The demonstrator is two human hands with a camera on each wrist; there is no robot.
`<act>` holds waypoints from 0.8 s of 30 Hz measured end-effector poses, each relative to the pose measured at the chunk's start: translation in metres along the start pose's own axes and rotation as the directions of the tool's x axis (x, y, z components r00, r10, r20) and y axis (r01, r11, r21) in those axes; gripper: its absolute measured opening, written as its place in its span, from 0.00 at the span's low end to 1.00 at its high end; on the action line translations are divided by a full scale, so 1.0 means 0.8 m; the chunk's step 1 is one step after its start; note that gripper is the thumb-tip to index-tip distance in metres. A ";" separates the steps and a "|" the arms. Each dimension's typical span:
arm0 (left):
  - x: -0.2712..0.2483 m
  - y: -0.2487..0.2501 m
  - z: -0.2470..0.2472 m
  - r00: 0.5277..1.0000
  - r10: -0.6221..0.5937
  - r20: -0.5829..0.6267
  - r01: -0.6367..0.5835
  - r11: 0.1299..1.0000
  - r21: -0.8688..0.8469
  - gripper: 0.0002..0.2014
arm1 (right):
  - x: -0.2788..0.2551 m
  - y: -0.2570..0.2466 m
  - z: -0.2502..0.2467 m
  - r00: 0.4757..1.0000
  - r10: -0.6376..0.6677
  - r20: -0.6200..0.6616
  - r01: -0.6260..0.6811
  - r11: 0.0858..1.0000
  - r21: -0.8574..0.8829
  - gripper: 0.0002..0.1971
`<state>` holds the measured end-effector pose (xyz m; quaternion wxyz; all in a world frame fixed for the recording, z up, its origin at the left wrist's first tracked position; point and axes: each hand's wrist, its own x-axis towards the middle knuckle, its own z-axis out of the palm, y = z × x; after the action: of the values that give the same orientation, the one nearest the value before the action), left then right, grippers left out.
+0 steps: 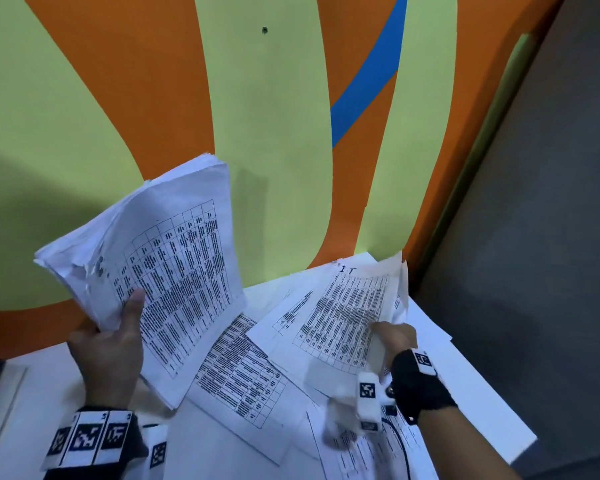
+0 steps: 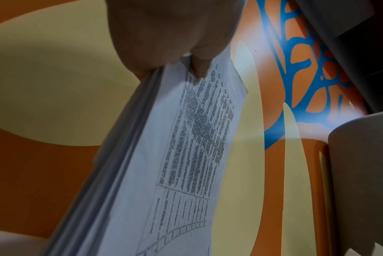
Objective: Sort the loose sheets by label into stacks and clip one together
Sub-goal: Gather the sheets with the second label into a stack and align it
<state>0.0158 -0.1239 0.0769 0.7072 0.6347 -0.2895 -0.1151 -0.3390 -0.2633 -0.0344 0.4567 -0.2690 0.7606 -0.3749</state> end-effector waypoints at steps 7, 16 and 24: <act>-0.004 -0.004 0.003 1.000 -0.027 -0.011 0.027 1.000 0.012 0.15 | -0.010 -0.018 0.037 1.000 -0.017 -0.012 0.013 0.960 -0.280 0.29; -0.006 -0.009 -0.004 0.999 -0.035 0.024 0.035 0.999 -0.001 0.17 | -0.032 -0.005 0.041 0.987 -0.123 -0.108 0.001 0.661 -0.751 0.25; 0.002 -0.030 -0.007 0.992 -0.057 0.114 0.047 0.995 0.092 0.29 | -0.040 -0.016 0.069 0.992 -0.113 0.060 0.125 0.771 -0.625 0.17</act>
<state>0.0253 -0.1239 0.0536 0.6568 0.6652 -0.3184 -0.1572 -0.2744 -0.2645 -0.0245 0.3235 -0.4566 0.8191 -0.1261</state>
